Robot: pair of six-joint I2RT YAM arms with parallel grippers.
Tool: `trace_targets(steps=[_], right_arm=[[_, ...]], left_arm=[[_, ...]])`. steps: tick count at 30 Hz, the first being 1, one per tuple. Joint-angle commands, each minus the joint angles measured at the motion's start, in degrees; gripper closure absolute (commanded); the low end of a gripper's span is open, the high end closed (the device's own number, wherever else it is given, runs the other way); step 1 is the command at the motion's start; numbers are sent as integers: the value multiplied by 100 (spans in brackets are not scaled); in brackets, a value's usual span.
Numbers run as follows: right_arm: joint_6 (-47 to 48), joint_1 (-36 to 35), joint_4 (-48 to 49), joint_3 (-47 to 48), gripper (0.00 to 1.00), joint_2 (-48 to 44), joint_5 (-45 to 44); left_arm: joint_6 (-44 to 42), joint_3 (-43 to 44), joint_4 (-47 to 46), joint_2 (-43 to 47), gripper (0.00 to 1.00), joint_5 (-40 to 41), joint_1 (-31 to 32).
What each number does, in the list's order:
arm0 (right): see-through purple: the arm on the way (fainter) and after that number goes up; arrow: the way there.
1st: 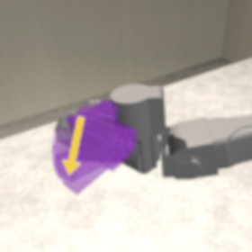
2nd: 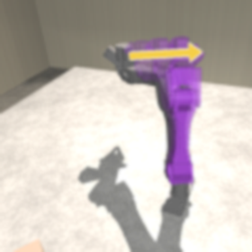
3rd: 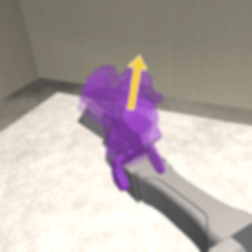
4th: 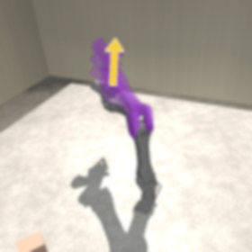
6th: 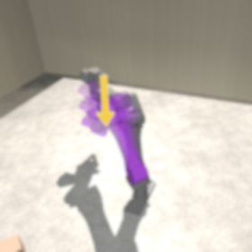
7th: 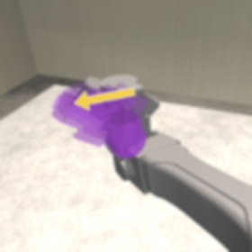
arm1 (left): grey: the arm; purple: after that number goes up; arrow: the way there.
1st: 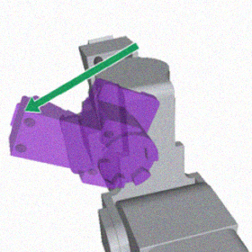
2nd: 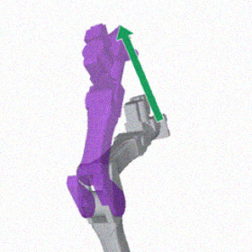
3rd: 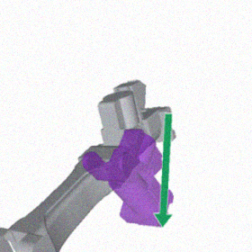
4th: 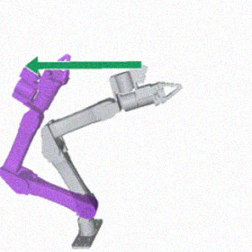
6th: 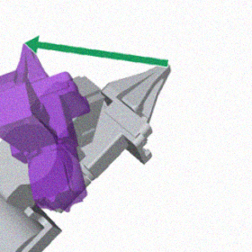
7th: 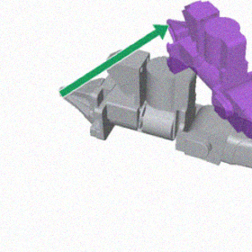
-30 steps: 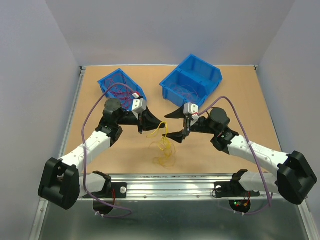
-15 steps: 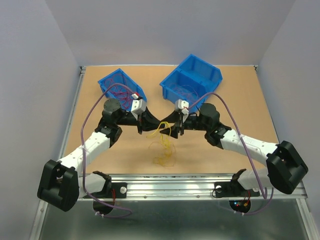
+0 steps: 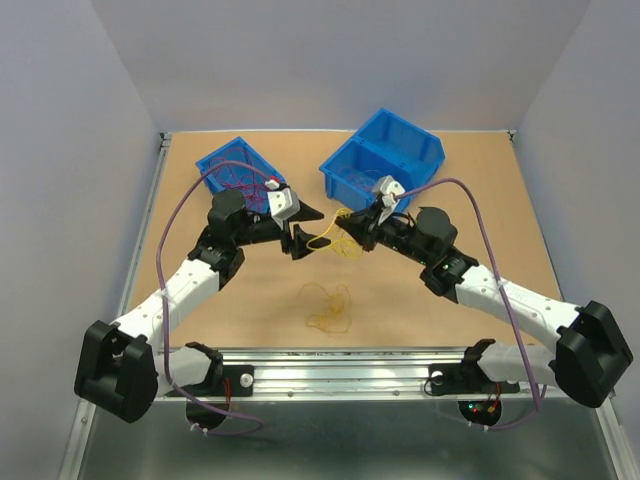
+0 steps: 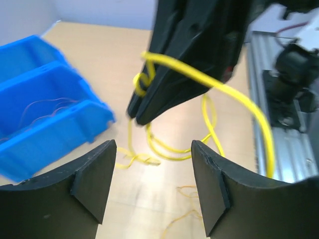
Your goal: Untangle the cables
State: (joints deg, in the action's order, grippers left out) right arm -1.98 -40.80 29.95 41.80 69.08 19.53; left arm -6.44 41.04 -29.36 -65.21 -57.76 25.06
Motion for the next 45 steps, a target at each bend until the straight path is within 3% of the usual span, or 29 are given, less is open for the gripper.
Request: trace_targets(steps=[1,5,8,11,14,19,25,32,34,35,38,45], right_arm=[[-233,54,-33,520,99,-210,-1713],[-242,168,-278,1250,99,-114,-3108],[-171,544,-498,1918,99,79,-3491],[-776,1499,-587,2488,99,543,-2493],[-1348,2248,-596,2946,99,948,-2226],[-1832,2918,-614,4185,99,2231,-1988],[-2245,3192,-325,5047,100,3592,-1926],[-2544,3201,-113,5400,99,4517,-2146],[-2632,3201,-43,5409,91,4737,-2164],[-2650,3201,-68,5400,75,4807,-2199],[-2694,3183,-444,5409,52,4826,-2663],[-2132,2955,-1176,4981,35,4124,-3393]], left_arm=[[-508,484,493,-245,26,1080,-53],[-455,388,265,-308,21,1705,-168],[-455,300,115,-308,15,2013,-177],[-402,352,176,-404,13,2443,-177],[-394,405,221,-492,13,2761,-203],[-516,344,203,-423,13,2647,-203],[-534,326,186,-396,13,2647,-203],[-534,344,203,-387,13,2761,-203],[-534,344,194,-387,13,2779,-203],[-534,344,194,-387,13,2779,-203],[-525,335,203,-361,13,2796,-203],[-534,335,203,-343,14,2840,-203]])
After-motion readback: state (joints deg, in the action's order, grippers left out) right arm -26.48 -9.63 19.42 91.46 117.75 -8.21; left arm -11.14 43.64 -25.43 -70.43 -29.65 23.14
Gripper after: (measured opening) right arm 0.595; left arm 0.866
